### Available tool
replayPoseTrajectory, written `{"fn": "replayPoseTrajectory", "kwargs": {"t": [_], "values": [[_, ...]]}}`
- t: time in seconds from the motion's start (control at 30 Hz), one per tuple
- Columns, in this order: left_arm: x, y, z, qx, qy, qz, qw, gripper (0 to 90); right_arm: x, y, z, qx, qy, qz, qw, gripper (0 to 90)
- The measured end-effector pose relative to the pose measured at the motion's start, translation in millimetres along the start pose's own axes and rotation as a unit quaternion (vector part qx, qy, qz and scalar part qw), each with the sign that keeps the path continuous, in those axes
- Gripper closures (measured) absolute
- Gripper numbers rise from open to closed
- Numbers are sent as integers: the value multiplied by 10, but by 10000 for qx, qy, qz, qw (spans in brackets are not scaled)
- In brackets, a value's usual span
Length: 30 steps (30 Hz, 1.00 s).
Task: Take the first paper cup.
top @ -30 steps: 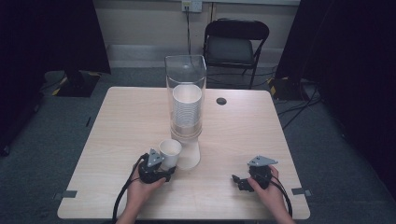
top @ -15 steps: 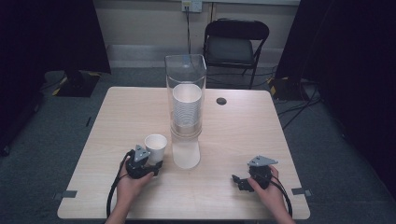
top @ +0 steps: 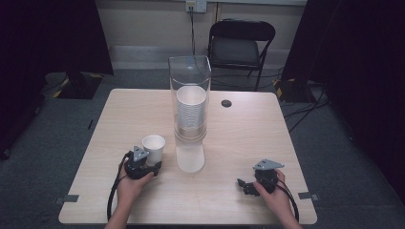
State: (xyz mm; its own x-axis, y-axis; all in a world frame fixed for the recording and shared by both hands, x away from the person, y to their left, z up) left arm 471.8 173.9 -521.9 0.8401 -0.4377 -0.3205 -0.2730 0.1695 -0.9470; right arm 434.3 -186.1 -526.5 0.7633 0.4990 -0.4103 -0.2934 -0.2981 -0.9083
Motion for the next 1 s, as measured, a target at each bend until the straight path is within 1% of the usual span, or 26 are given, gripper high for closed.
{"fn": "replayPoseTrajectory", "kwargs": {"t": [0.03, 0.07, 0.13, 0.33, 0.4, 0.5, 0.57, 0.63, 0.8, 0.97, 1.0], "values": [[-3, 9, 12, 29, -7, 48, 10000, 356, 0, 0, 0, 1, -1, 0, 10000, 72], [-3, 19, 10, -5, -13, 77, 10000, 356, 0, 0, 0, 2, 1, 1, 10000, 72], [-2, 18, 6, -53, -4, 62, 10000, 354, 0, 0, 0, 2, 1, 0, 10000, 72], [-9, 21, 17, -44, 11, 99, 9999, 352, 0, 0, 0, 1, -1, 0, 10000, 71], [-2, 19, 7, -55, -1, 71, 10000, 350, -1, 0, -1, -2, 6, 5, 10000, 71], [-8, 25, 11, 30, 5, 104, 9999, 350, 0, 0, 1, 2, 0, 0, 10000, 72], [-11, 27, 13, 50, 17, 108, 9999, 350, -1, 1, -1, -2, 6, 5, 10000, 72], [-8, 25, 3, -16, 8, 80, 10000, 350, 0, 0, 0, 2, 0, 0, 10000, 72], [-11, 25, 8, 16, 2, 86, 10000, 349, -1, 1, -1, -2, 5, 5, 10000, 72], [-14, 29, 3, -29, -4, 81, 10000, 343, 0, 0, 1, 2, 1, 1, 10000, 72], [-15, 31, 5, -18, -3, 87, 10000, 331, 0, 0, 1, 2, 0, 0, 10000, 72]]}}
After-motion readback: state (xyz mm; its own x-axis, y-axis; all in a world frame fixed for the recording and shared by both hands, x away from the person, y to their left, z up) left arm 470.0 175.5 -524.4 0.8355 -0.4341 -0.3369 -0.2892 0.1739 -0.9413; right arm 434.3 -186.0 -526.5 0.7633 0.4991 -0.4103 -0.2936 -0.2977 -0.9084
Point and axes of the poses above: each handheld gripper's, and its own axes: x roughly forward along the jaws, y roughly out of its underside, z roughly to its left, the point moved 10 cm from there along x, roughly forward along the jaws, and after that the axes turned 15 degrees about -z, right-handed, at the moved point
